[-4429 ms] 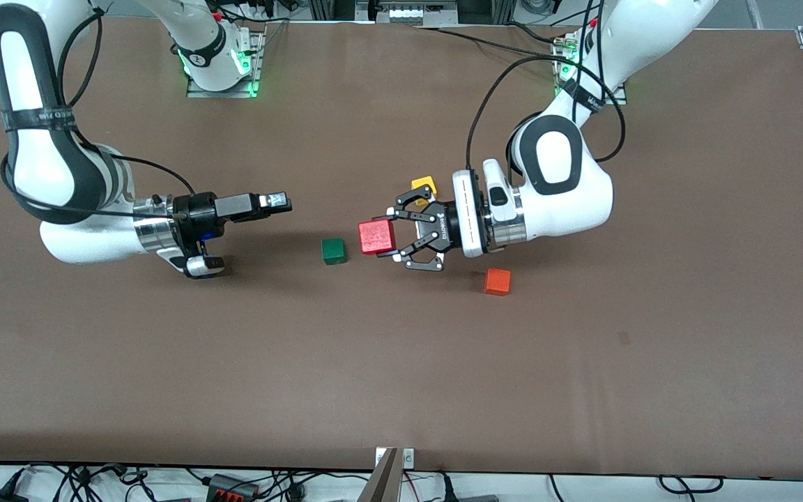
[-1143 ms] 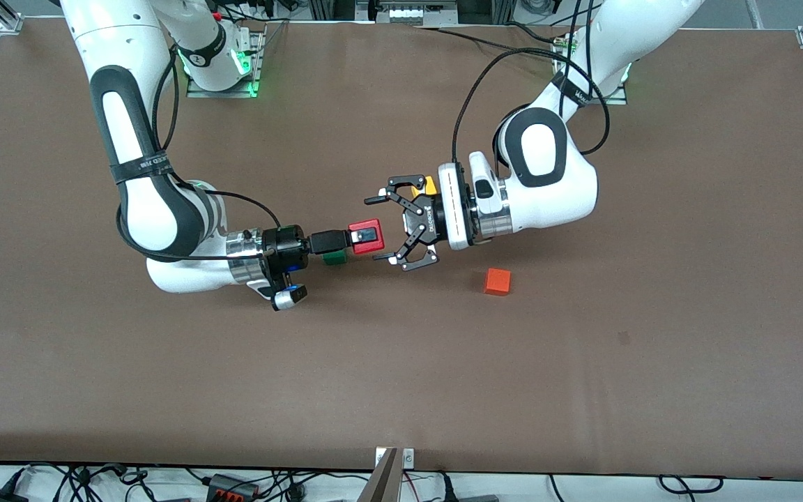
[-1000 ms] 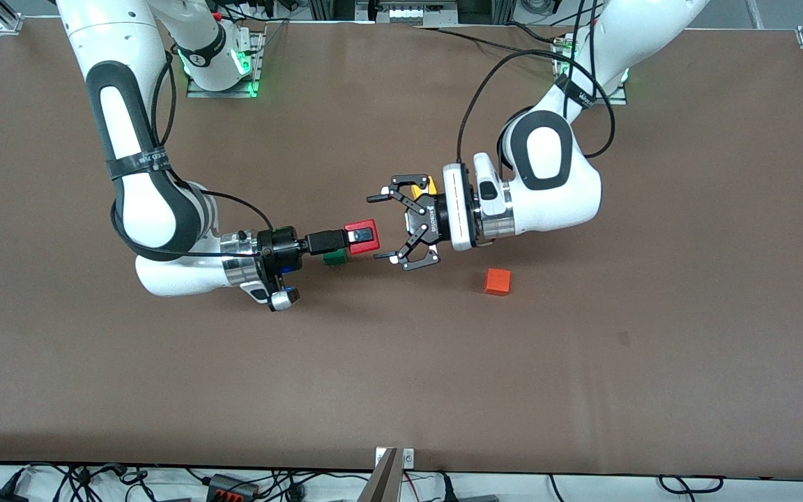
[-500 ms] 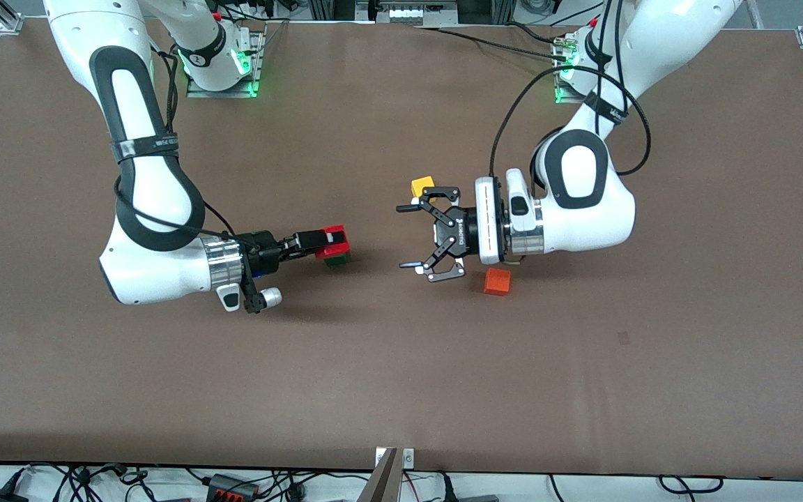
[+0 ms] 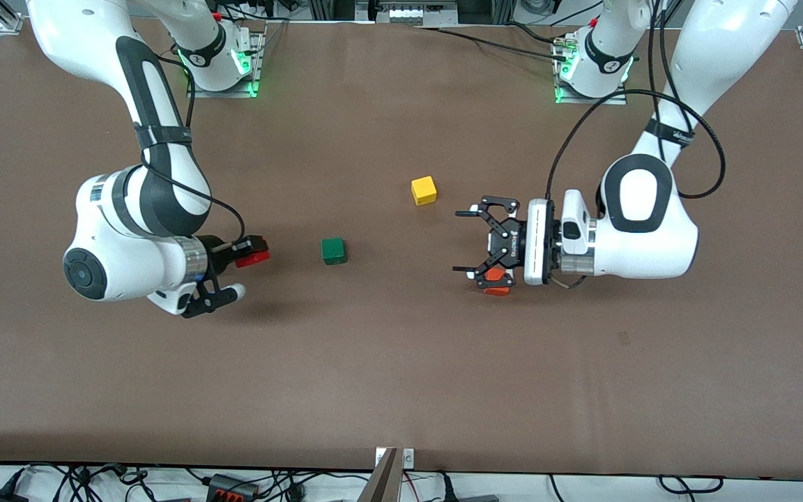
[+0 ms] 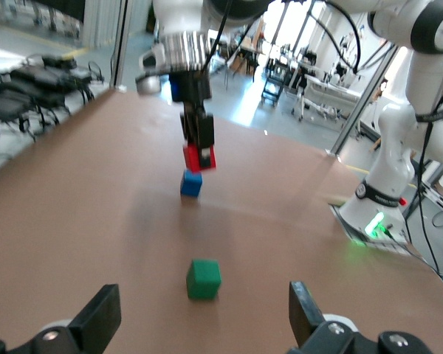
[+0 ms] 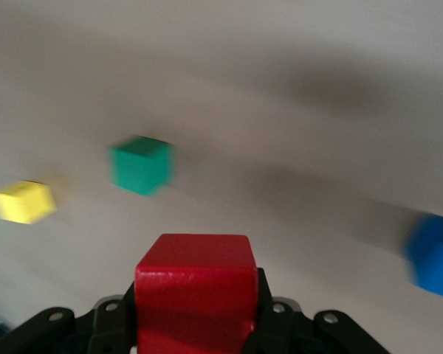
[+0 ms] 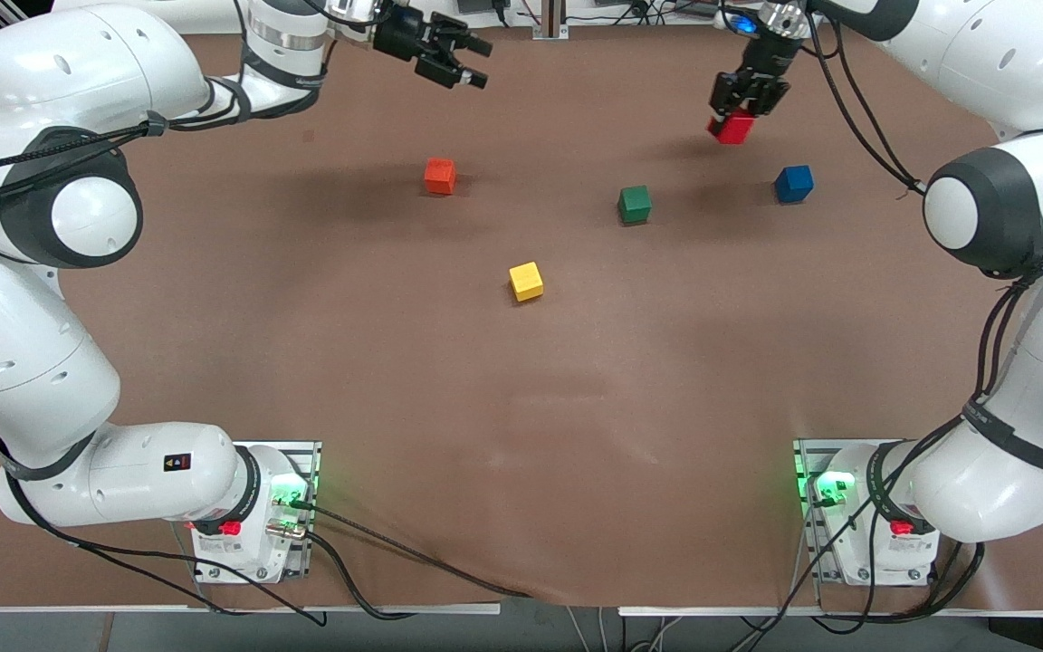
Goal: Pass red block to right arm, stack on blue
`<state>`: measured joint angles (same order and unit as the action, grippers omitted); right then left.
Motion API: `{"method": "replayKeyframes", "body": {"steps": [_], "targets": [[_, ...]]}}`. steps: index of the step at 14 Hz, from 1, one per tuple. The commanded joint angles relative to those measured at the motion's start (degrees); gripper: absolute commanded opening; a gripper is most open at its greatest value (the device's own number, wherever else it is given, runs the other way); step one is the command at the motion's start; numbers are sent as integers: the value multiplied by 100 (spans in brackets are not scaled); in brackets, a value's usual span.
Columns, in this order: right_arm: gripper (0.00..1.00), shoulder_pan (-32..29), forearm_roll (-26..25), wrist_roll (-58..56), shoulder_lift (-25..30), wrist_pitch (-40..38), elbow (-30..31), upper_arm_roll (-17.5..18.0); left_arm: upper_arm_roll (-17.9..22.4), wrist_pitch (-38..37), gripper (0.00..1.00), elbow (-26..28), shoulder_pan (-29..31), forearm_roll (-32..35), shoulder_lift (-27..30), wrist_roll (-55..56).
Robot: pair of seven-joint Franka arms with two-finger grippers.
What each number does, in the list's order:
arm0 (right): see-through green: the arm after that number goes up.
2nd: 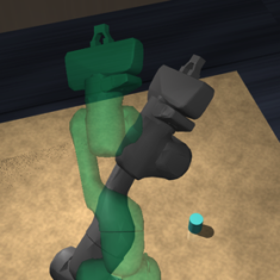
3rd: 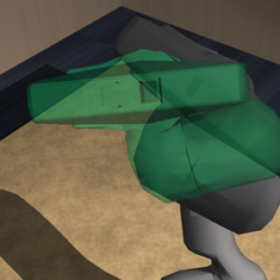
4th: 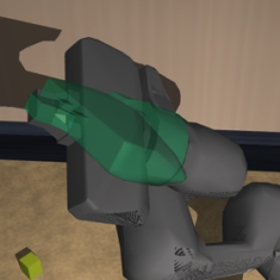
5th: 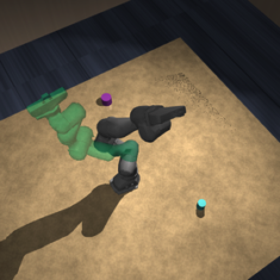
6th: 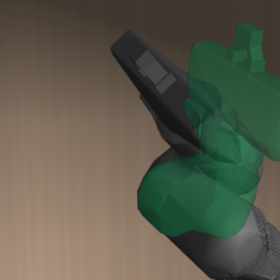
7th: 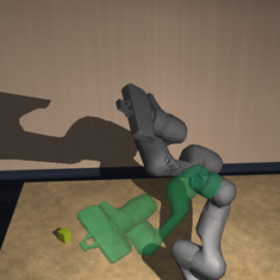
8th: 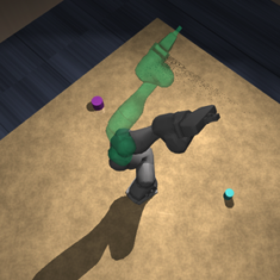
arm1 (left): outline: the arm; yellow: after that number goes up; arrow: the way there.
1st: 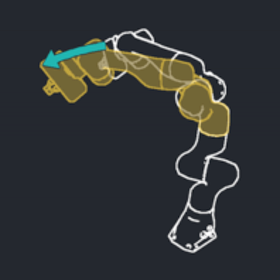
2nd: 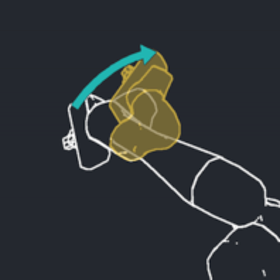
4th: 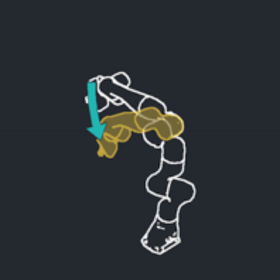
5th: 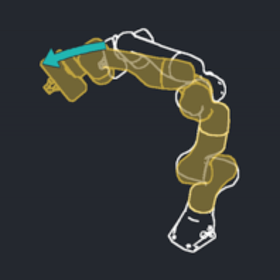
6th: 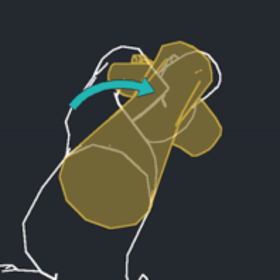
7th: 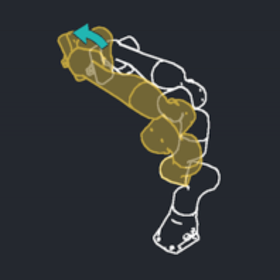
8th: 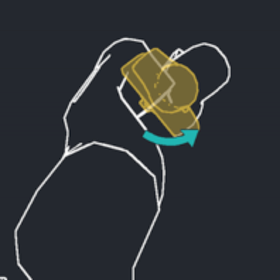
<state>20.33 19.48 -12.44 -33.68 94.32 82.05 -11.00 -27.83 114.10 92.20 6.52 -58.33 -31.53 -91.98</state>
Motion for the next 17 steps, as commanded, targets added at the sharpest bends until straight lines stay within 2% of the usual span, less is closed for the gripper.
{"method": "replayKeyframes", "body": {"steps": [1, 3, 5, 7, 10, 13, 15, 17], "targets": [[0, 146, -1056, 670, 598, 42, 775, -78, 110, -143, 100, -61, 112, 1126, -177, 592], [0, 164, -1769, 988, 731, 78, 988, -87, 242, -273, 100, -61, 104, 1743, -196, 1311], [0, 120, -2043, 1086, 757, 165, 1093, -165, 252, -345, 100, -70, 112, 2786, -205, 2154], [0, 138, -2089, 1086, 1019, 707, 1645, -324, 278, -406, 100, -53, 112, 3580, -196, 3042], [0, 138, -2089, 1226, 1459, 1876, 2700, -438, 296, -879, 100, -88, 130, 5090, -161, 4571], [0, 182, -2097, 1806, 1549, 2606, 3106, -430, 339, -1222, 100, -97, 156, 6111, -117, 5503], [0, 173, -2176, 1816, 1522, 3221, 3378, -430, 471, -1399, 100, -97, 174, 6605, 40, 6346], [0, 173, -2229, 1816, 1548, 3417, 3458, -430, 498, -1600, 100, -88, 218, 6624, 164, 7557]]}}
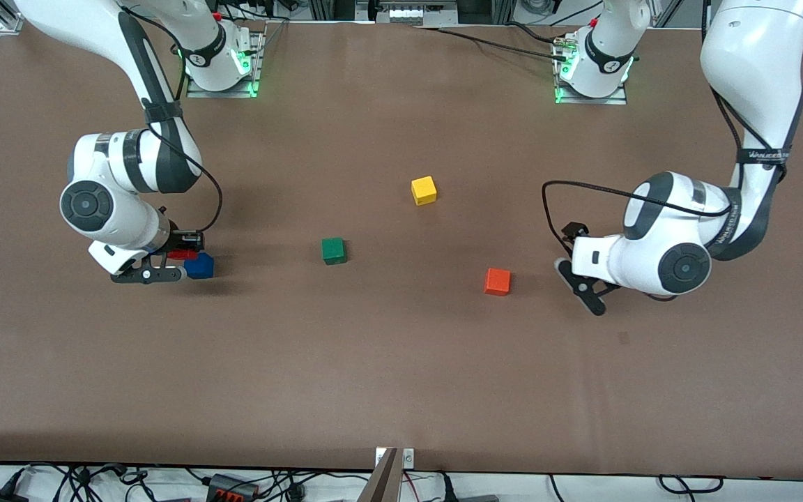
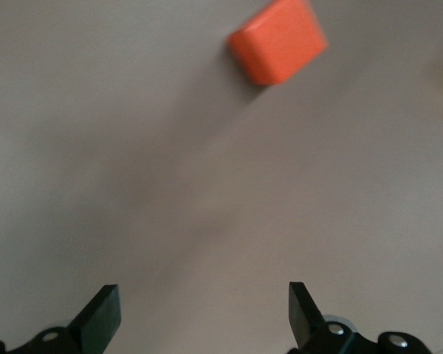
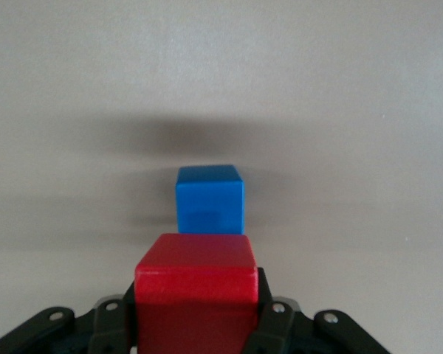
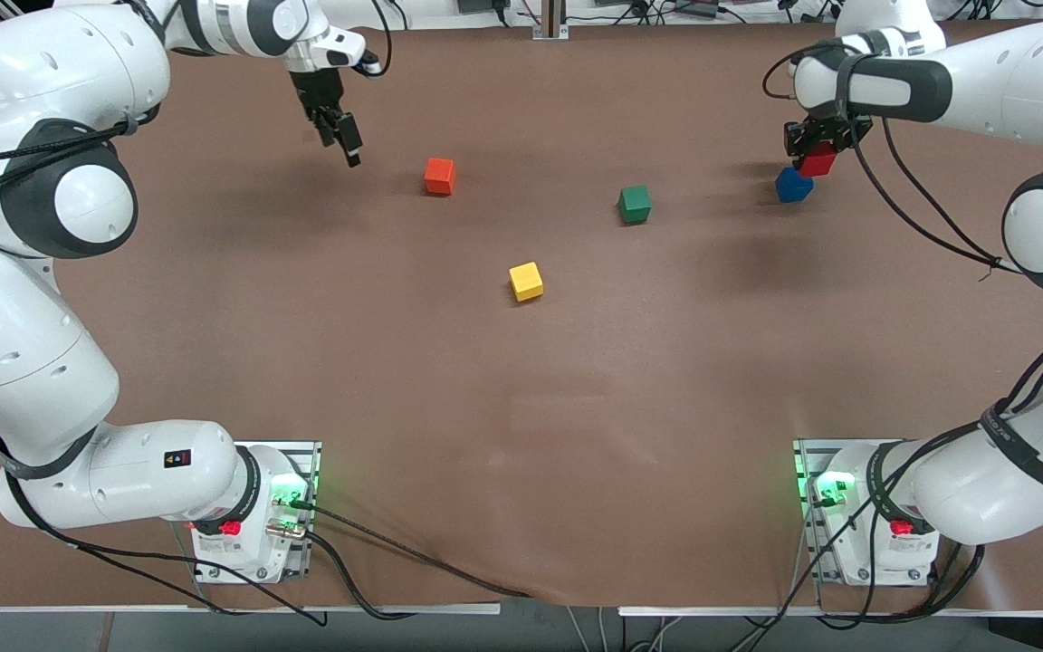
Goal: Pass red block to right arm, stack on blue
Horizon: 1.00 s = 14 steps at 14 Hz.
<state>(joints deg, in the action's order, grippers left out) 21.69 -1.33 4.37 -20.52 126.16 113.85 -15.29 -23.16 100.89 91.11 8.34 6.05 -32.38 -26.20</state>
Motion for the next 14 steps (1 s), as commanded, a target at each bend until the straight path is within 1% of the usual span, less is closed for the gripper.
{"method": "replayKeyframes", "body": {"steps": [1, 3, 5, 6, 8, 10, 12, 14], "targets": [[0, 37, -148, 143, 241, 251, 278, 0, 30, -402, 100, 20, 36, 195, 363, 1759], [0, 19, -148, 291, 224, 443, 304, 0, 30, -727, 100, 29, 36, 195, 504, 3027], [0, 10, -148, 310, 215, 890, 541, 0, 48, -781, 100, 3, 150, 203, 662, 3926], [0, 10, -148, 319, 215, 1023, 620, 0, 57, -773, 100, -41, 168, 195, 715, 4016], [0, -16, -139, 345, 206, 1077, 639, 0, 13, -816, 100, -504, 343, 195, 759, 3947], [0, -34, -139, 459, 171, 1103, 656, 8, -39, -956, 100, -813, 405, 142, 838, 3938], [0, -51, -113, 460, 101, 1218, 656, 8, -22, -1202, 100, -1261, 388, 177, 961, 4069], [0, -51, -113, 468, 65, 1297, 656, 8, -31, -1641, 100, -1630, 353, 186, 970, 4131]]}}
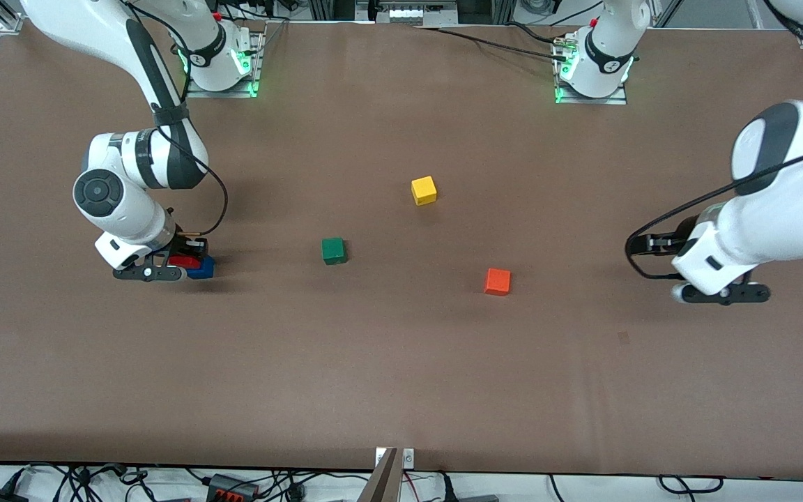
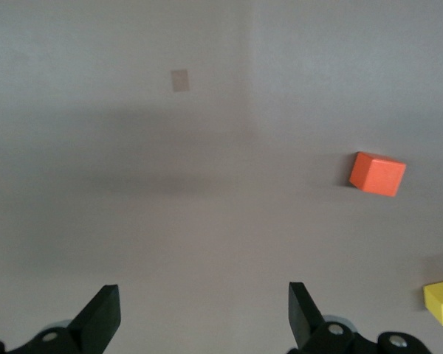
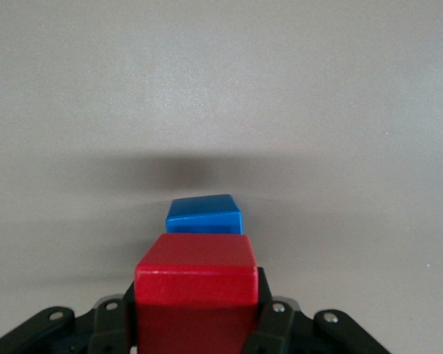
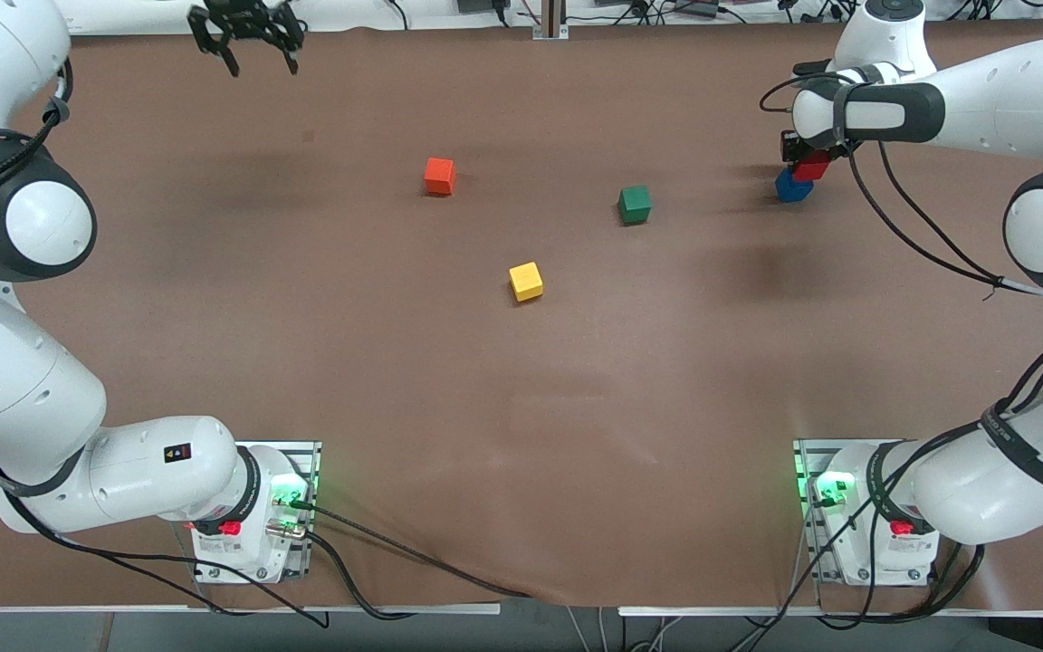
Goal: Pass red block to right arm, stack on blue
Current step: 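Lower the red cube onto the blue cube while the left gripper retracts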
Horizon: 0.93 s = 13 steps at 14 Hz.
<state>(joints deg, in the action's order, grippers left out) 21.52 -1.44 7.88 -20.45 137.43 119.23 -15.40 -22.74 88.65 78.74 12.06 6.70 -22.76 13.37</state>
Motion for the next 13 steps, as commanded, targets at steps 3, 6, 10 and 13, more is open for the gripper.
{"method": "replayKeyframes", "body": {"steps": [3, 6, 10, 13], "targets": [[0, -34, -102, 117, -55, 345, 118, 19, 24, -428, 100, -650, -45, 60, 235, 114], [0, -34, -102, 74, -90, 381, 110, 28, 1669, -357, 100, -239, -1192, -430, 973, -52], [0, -42, -58, 20, -99, 381, 92, 28, 2345, 764, 100, 1463, -1452, -793, 2079, -1521], [0, -51, -49, 12, -134, 390, 74, 28, 2336, 847, 100, 1663, -1434, -749, 2241, -1521]]}}
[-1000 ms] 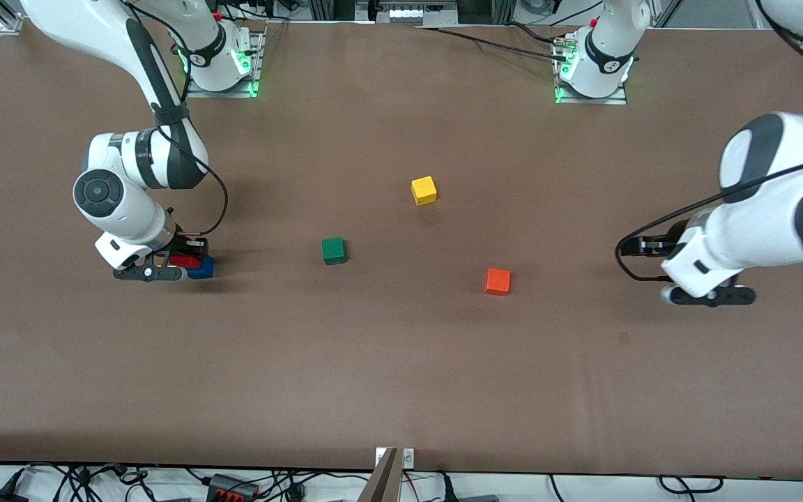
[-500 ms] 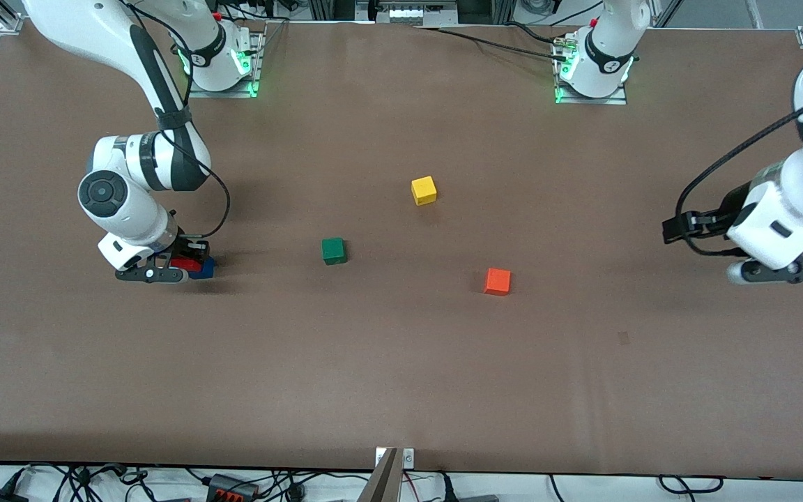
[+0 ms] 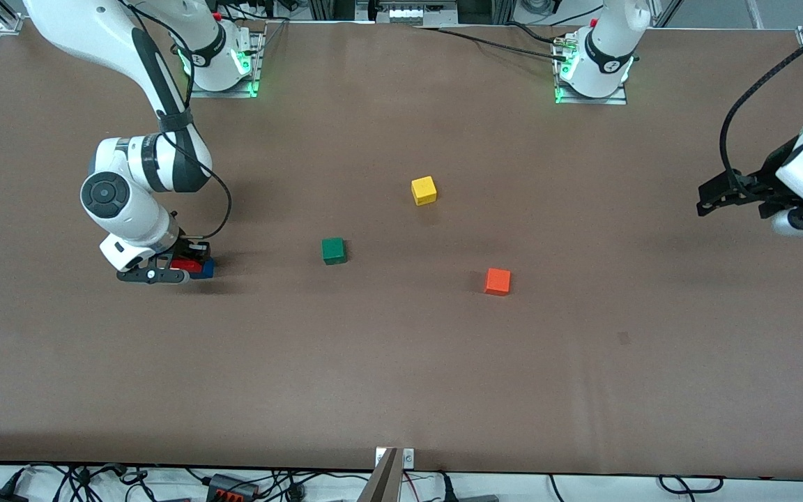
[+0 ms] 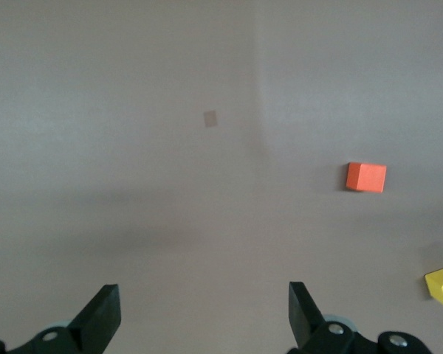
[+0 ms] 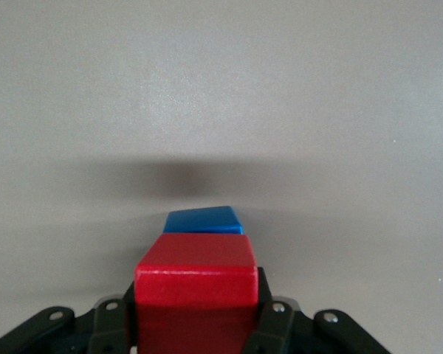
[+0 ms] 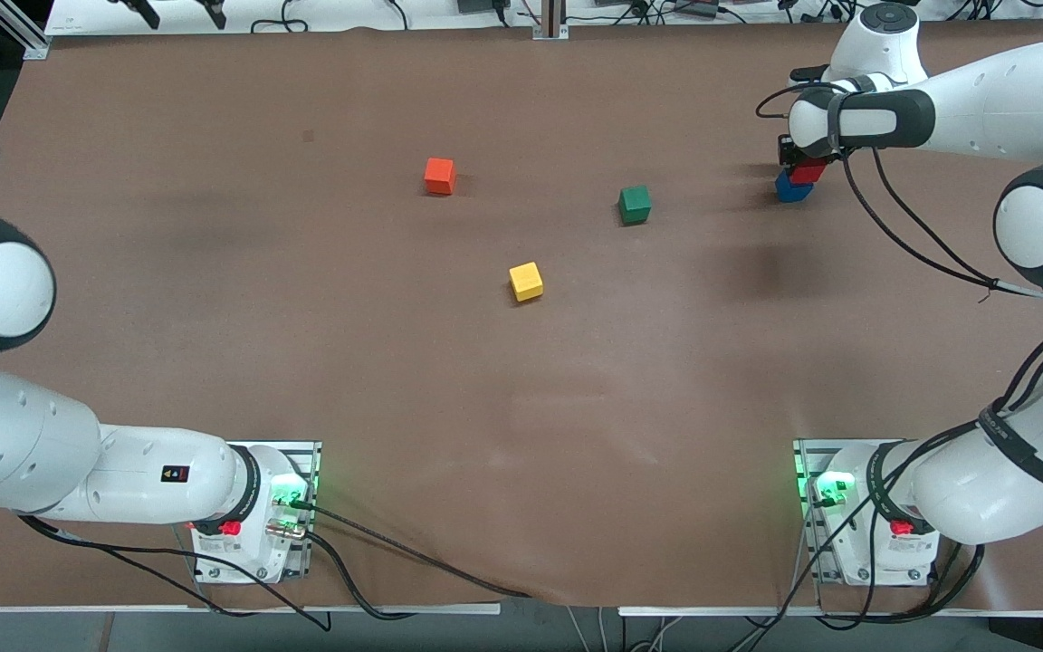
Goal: Pass red block to right arm, stack on blue
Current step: 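Lower the red cube onto the blue cube while the left gripper retracts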
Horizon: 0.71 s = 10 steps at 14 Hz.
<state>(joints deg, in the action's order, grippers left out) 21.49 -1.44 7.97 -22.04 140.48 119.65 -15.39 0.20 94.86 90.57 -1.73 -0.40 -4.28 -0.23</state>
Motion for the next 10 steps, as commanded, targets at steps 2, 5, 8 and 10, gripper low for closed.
{"method": "replayKeyframes", "body": {"steps": [2, 5, 8, 10], "targets": [[0, -48, -41, 11, 24, 76, 41, 36, -125, 113, 100, 452, -3, 31, 393, -144], [0, -57, -15, 11, -11, 84, 32, 36, -99, -55, 100, 382, -2, 57, 384, -153], [0, -57, 3, 11, -29, 84, 32, 36, -135, -204, 100, 339, -2, 57, 393, -135], [0, -57, 3, 20, -55, 84, 32, 36, -65, -231, 100, 312, 6, 49, 393, -144]]}}
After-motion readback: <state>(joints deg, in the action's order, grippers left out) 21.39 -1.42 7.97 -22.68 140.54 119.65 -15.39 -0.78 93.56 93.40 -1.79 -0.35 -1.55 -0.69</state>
